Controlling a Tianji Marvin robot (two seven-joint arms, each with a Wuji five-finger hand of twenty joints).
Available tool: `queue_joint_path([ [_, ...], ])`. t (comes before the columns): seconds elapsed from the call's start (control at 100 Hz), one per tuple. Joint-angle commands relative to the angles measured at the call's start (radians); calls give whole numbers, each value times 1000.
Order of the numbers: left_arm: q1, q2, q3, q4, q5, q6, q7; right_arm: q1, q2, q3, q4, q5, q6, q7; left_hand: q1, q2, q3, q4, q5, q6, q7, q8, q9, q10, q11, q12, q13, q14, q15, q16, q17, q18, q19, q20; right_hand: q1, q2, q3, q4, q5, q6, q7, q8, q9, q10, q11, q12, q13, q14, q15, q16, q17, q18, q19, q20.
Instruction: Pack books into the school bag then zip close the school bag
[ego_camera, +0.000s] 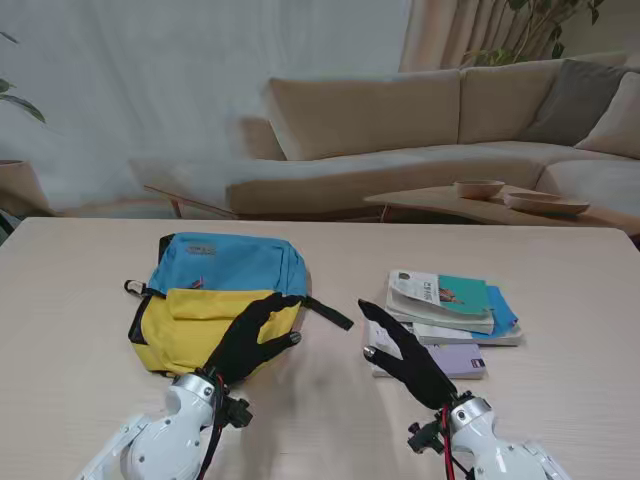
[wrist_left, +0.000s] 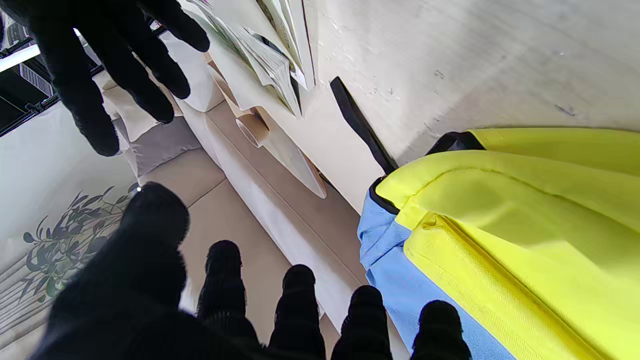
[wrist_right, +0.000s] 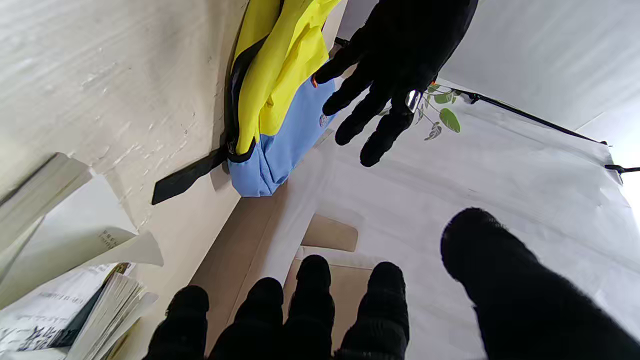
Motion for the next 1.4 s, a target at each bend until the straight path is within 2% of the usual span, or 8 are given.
queue_joint_path([
  [0.0, 2, -7, 2, -5, -3, 1, -16, -8, -5, -2, -3, 2, -5, 17, 5, 29, -4, 25, -28, -41, 12, -7, -23, -30, -2, -7, -29, -34, -9, 12, -6, -35, -38, -12, -31, 5, -15, -12, -8, -22, -8, 14, -16, -55, -11, -15, -41, -50, -21, -12, 4, -41, -42, 19],
  [0.66, 0, -7, 14, -10, -10, 20, -22, -11, -13, -2, 7, 3, -12, -15, 8, 24, 23, 25, -12, -35, 27, 2, -13, -23, 12, 4, -29, -31, -5, 23, -5, -35, -35, -11, -1, -16, 23, -16, -13, -6, 61, 24, -13, -45, 28, 2, -34, -49, -6, -11, 19, -38, -67, 55],
  [0.88, 9, -8, 7, -21, -4, 22, -15, -6, -16, -3, 9, 0, -16, -29, 7, 24, 32, 24, -4, -29, 31, 7, -8, -20, 14, 7, -28, -28, -3, 29, -6, -33, -29, -4, 76, -91, 214, 79, -30, 2, 198, -10, -14, -39, 80, 23, -27, -48, 21, -14, 43, -33, -96, 95],
  [0.98, 12, -6, 1, -32, -12, 37, -25, -4, -16, 4, 3, -25, -12, -38, 9, 23, 37, 24, 4, -22, 33, 9, -5, -15, 14, 8, -26, -23, -3, 31, -7, -31, -26, 0, 60, -150, 244, 78, -24, 27, 281, -15, -15, -19, 134, 46, -20, -30, 58, -5, 70, -9, -84, 112],
  [1.05, 15, -3, -11, -47, -20, 45, -47, 0, -15, 12, -4, -76, -8, -49, 10, 24, 40, 23, 8, -20, 33, 10, -5, -13, 14, 8, -26, -23, -3, 32, -8, -31, -25, 2, 28, -177, 209, 27, 4, 83, 342, 4, 14, 10, 165, 56, -9, -4, 126, 22, 94, 29, -25, 133],
  [1.14, 20, 3, -28, -65, -17, 48, -70, -1, -14, 29, -37, -136, 10, -65, 9, 24, 40, 23, 9, -17, 32, 11, -2, -10, 15, 10, -23, -19, -2, 34, -8, -29, -24, 4, 9, -210, 207, -27, 77, 150, 384, 73, 77, 58, 225, 85, 44, 53, 237, 81, 97, 99, 224, 152],
  [1.27, 23, 9, -50, -88, -25, 62, -104, -8, -10, 52, -102, -229, 69, -76, 12, 23, 41, 22, 16, -14, 30, 12, -3, -7, 21, 14, -22, -14, -3, 35, -10, -27, -20, 11, 5, -230, 221, -38, 222, 217, 409, 145, 162, 126, 335, 132, 107, 122, 402, 168, 59, 163, 631, 147],
  [1.39, 21, 17, -70, -103, -43, 66, -146, 22, -9, 59, -124, -268, 146, -71, 12, 26, 38, 21, 18, -12, 27, 13, -3, -5, 18, 12, -23, -13, -3, 37, -11, -27, -20, 13, 13, -214, 223, -40, 283, 238, 409, 159, 209, 163, 371, 147, 140, 146, 451, 193, 52, 172, 737, 129],
])
